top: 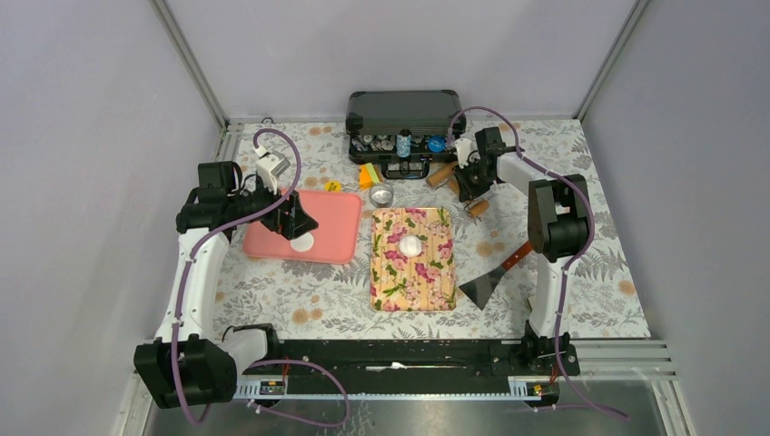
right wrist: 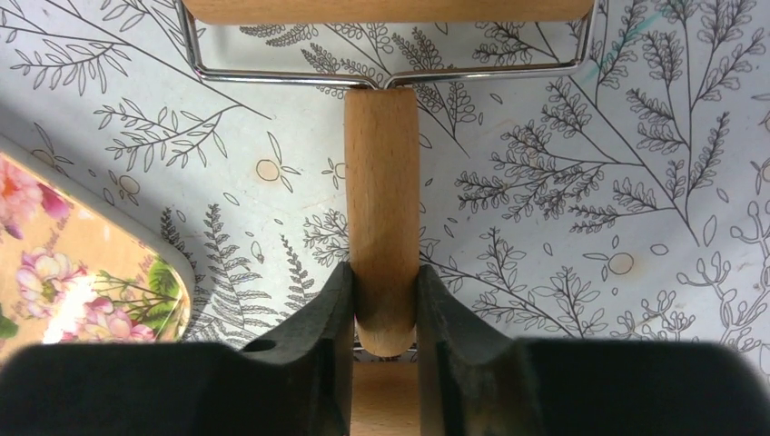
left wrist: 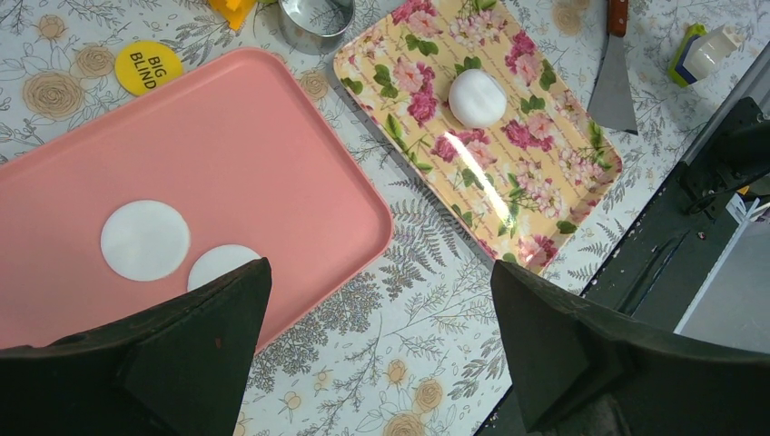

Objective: Roll out the dumpling wrappers from the dough
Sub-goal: Pick up the rolling pin from the center of the board.

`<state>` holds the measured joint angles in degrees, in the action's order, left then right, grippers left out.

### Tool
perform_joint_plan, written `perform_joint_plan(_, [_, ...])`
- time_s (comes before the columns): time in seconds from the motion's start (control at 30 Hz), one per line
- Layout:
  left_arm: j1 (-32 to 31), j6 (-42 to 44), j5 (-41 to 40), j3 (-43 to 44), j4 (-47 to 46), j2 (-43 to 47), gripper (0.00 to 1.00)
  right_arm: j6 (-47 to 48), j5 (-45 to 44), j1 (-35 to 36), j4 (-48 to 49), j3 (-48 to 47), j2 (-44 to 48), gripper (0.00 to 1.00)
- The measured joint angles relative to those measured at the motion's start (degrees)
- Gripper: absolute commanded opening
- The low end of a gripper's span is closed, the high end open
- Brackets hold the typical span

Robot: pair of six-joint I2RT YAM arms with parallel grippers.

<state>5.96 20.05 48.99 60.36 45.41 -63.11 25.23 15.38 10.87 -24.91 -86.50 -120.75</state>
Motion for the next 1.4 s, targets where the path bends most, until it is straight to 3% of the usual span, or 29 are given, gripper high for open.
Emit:
perform_joint_plan(0.1, [0.0, 0.02, 0.24, 0.0, 0.0, 0.0, 0.99, 0.46, 0.02, 0.0, -0.07, 0.0, 0.0, 0.0])
perform_joint_plan(0.43, [0.0, -0.42, 0.72, 0.02, 0.02, 0.0, 0.99, 3.17, -4.7, 0.02, -5.99, 0.92, 3.76, 0.0])
perform_joint_plan(0.7, [-2.08, -4.11, -2.91, 3.1, -0.13, 0.81, 0.99, 4.61, -8.85, 0.0, -12.33, 3.89, 15.47, 0.0])
perform_joint_plan(1.0, [-18.08, -6.14, -9.81, 21.18, 0.46, -4.39, 0.99, 10.71, -5.49, 1.81, -17.92, 4.11, 33.57, 0.0])
perform_joint_plan(1.27, [-28.81, -7.82, -9.64, 44.41, 4.44, -21.84, 0.99, 24.63, -5.22, 19.96, -17.64, 17.33, 48.89, 0.0])
perform_joint_plan(1.4, [-33.88, -7.02, -8.24, 51.95, 9.07, -30.27, 0.99, 32.24, 0.55, 23.06, -18.51, 26.4, 57.88, 0.0])
